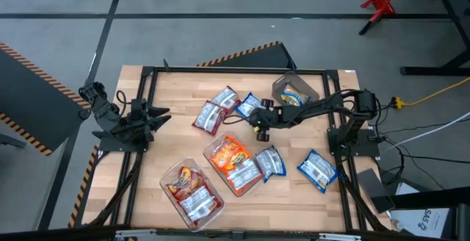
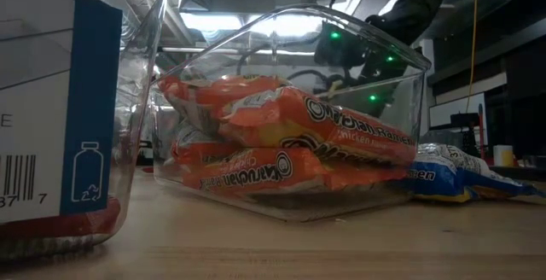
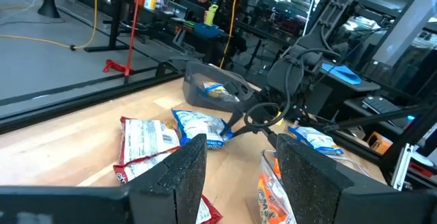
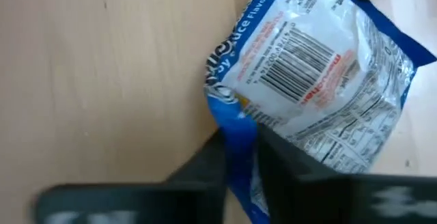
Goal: Sort Maruchan noodles
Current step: Put the blue noodle pack into the black bin
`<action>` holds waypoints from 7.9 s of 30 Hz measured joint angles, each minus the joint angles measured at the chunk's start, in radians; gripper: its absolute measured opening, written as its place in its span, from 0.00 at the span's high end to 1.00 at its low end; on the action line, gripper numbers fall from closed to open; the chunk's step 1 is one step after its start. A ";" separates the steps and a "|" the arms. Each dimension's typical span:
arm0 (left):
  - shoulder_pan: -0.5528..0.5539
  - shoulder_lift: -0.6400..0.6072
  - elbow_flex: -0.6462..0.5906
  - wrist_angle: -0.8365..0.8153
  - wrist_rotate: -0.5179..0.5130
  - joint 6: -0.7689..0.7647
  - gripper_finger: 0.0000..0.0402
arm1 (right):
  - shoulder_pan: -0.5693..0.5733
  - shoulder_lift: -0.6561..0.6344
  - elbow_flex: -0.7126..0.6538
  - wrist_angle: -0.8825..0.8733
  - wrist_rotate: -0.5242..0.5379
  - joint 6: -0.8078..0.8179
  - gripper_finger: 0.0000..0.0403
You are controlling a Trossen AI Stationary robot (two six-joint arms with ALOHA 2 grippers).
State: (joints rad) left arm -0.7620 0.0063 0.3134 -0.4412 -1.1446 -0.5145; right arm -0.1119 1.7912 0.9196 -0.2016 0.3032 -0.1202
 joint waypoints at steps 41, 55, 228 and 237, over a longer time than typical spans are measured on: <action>0.000 0.000 0.000 0.000 -0.018 0.001 0.57 | -0.139 -0.599 0.178 -0.514 0.545 -0.072 1.00; 0.000 0.000 0.000 0.000 -0.023 0.000 0.57 | -0.339 -0.709 -0.235 -0.088 0.386 -0.231 1.00; 0.000 0.000 0.000 -0.048 0.001 -0.006 0.57 | -0.020 -0.396 0.531 -1.214 0.266 0.828 1.00; 0.000 0.000 0.000 -0.048 0.001 -0.006 0.57 | -0.263 -0.395 0.352 -1.109 0.160 0.703 1.00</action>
State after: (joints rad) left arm -0.7618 0.0063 0.3136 -0.4896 -1.1436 -0.5205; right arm -0.3746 1.3960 1.2718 -1.3110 0.4629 0.5830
